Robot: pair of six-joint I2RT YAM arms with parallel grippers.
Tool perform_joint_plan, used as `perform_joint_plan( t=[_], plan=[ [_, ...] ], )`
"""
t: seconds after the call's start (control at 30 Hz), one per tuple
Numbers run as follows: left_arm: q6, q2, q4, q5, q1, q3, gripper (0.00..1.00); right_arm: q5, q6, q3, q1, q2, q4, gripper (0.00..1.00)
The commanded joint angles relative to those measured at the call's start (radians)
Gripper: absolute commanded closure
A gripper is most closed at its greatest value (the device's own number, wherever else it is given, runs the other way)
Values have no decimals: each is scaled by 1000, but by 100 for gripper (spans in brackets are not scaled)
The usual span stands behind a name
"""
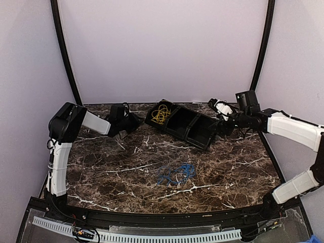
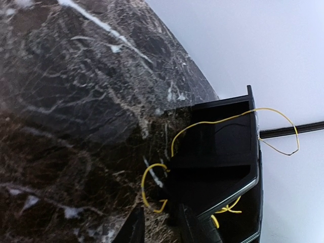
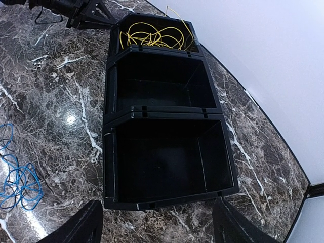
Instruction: Untangle the cables
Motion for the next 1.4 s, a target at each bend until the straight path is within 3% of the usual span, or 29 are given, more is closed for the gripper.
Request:
perform_joint_plan(
  t=[0.0,0.13,0.3,0.6,0.73,0.8,1.1,1.2,1.37],
  plan=[
    [-22,-84,19,-55,7,-69,73,-38,21,-41,-10,-29,70,24],
    [-24,-66,-5,-57,7,-59,67,-48,19,-68,-10,-29,97,24],
    [-53,-10,16,-22,7,-11,68,-46,14,-82,-10,-26,114,24],
    [-66,119,-17,17,9,154,82,-29,8,-88,-10,-1,128,24],
    [-70,133,-16,16,8,178,95,-27,8,-88,-10,8,128,25],
    [-45,109,-19,-20,7,168,100,-24,7,-88,-10,12,127,25],
    [258,-90,29,-208,-5,92,100,-24,4,-91,-11,28,133,25],
    [361,-121,63,-208,-36,89,100,-28,5,-95,-10,32,137,25],
    [399,-130,93,-203,-78,86,100,-35,4,-98,-10,36,139,26]
  ],
)
